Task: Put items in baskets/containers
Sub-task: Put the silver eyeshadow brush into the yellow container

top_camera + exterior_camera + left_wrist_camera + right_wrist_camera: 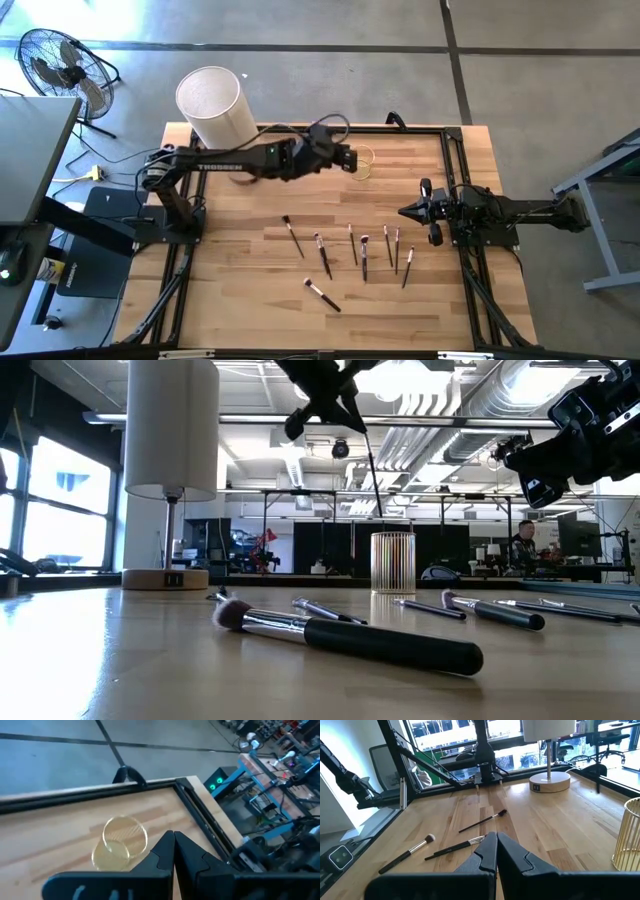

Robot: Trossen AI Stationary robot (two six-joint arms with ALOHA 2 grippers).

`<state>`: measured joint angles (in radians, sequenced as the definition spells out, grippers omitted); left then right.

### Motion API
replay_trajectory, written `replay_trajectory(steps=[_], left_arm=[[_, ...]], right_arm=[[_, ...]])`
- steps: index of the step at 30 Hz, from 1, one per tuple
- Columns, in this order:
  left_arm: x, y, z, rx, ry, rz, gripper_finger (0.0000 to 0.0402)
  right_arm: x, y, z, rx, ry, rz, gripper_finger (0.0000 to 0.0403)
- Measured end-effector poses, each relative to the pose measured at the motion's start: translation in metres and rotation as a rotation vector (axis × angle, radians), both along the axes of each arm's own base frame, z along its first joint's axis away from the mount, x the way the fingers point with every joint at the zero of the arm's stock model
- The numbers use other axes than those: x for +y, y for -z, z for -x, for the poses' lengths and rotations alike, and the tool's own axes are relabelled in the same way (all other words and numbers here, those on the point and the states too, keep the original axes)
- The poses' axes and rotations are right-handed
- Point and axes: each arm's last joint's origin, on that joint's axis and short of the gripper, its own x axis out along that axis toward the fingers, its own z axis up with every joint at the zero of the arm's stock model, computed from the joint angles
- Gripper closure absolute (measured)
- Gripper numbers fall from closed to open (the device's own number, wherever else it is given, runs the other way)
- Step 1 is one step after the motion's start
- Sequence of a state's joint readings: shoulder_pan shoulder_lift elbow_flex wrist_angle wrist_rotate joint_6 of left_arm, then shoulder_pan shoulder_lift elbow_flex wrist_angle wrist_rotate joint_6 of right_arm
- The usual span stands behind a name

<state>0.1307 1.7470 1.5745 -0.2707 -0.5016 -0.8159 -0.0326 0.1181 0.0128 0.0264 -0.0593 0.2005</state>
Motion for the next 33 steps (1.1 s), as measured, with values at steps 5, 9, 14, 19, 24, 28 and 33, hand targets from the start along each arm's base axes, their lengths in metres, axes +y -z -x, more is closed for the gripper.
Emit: replay_trajectory(steps=[5,9,14,19,24,28,33], left_arm=[[0.024,-0.003,0.003,-0.007,0.008,-0.023,0.0401],[0.041,-0.002,0.003,-0.019,0.016,-0.036,0.0401],[0.059,0.011,-0.005,-0.018,0.052,-0.024,0.0401],[0.067,0.023,-0.013,-0.03,0.078,-0.008,0.0401],[0.07,0.048,-0.023,0.04,0.089,0.015,0.0402],[0.071,0.048,-0.029,0.025,0.117,-0.038,0.0398],[0.07,0.059,-0.032,0.066,0.181,-0.022,0.0368]], right_arm=[[0.0,0.0,0.0,0.0,0.0,0.0,0.0402],[0.0,0.0,0.0,0.0,0.0,0.0,0.0402],[0.0,0.0,0.0,0.0,0.0,0.0,0.0402],[0.0,0.0,0.0,0.0,0.0,0.0,0.0402],[0.0,0.0,0.0,0.0,0.0,0.0,0.0402],[0.0,0.0,0.0,0.0,0.0,0.0,0.0402],[0.0,0.0,0.0,0.0,0.0,0.0,0.0402]])
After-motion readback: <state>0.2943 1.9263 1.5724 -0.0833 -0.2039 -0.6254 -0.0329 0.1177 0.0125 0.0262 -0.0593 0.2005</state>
